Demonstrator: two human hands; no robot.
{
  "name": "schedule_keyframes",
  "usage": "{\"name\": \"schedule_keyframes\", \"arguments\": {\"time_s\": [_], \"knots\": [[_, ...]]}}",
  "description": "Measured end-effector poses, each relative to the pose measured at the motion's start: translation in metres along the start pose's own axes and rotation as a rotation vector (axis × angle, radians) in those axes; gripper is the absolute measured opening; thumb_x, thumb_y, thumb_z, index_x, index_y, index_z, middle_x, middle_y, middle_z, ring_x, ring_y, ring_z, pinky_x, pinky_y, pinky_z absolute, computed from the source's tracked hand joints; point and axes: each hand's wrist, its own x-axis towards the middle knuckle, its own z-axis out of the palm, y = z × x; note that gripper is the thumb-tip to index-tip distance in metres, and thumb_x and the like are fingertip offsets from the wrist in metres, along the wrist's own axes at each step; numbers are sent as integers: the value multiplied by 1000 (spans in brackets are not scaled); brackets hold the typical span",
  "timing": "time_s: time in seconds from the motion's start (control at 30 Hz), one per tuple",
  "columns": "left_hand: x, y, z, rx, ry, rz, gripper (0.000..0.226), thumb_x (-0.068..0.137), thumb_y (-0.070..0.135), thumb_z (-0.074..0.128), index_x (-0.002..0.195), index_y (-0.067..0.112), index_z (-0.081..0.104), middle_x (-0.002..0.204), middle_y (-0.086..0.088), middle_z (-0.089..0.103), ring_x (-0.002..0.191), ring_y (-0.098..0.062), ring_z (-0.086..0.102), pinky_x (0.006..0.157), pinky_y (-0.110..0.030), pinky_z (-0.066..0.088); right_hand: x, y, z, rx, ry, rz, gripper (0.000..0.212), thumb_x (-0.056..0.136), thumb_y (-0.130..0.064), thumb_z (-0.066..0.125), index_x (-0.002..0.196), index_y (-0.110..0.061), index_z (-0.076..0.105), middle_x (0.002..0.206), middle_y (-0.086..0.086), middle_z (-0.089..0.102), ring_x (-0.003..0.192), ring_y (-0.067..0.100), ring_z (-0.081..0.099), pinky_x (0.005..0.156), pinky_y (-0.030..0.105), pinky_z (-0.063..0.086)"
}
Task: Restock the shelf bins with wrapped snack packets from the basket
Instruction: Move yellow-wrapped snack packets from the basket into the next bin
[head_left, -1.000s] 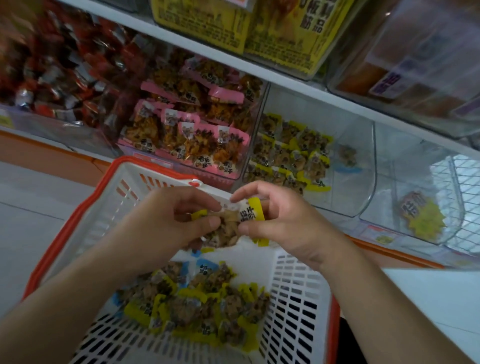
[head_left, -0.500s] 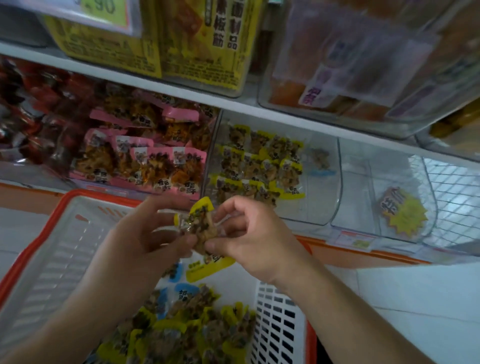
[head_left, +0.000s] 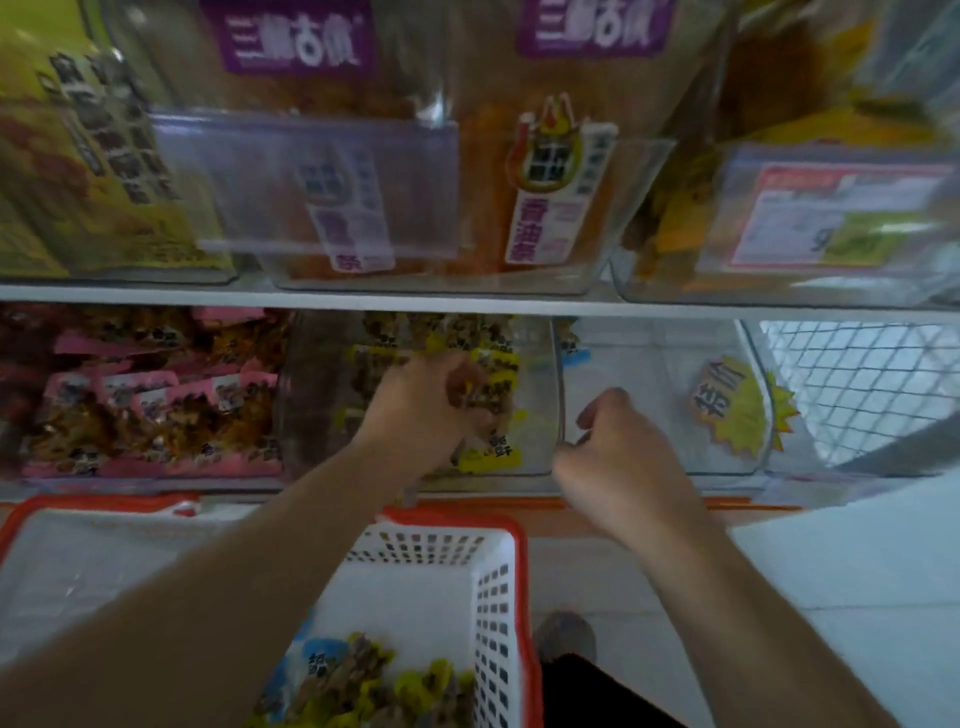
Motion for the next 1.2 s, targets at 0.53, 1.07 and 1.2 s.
{"name": "schedule_keyframes", "arguments": {"time_s": [0.53,1.07,1.2], "knots": [[34,-5,52,472,-103,24,13,97,42,63,107,48,68,125,8,47,134,-23,36,115,-43,32,4,11,-14,64,-61,-18,40,87,-26,67,121,-19,47,108,2,57,96,24,64,76,42,58],[-171,-108,-85,190,162,-26,24,96,13,65,109,33,69,108,14,65,95,-1,58,84,-14,47,-62,-23,121,-563,-735,-470,17,96,-6,57,109,-11,65,107,12,67,94,27,66,75,41,57],[-213,-159,-105,396,264,-104,43,87,9,75,123,30,66,144,0,50,133,-31,44,111,-53,39,-63,10,189,-761,-774,-473,22,99,-16,61,119,-11,53,109,11,56,98,26,58,72,36,52]]}}
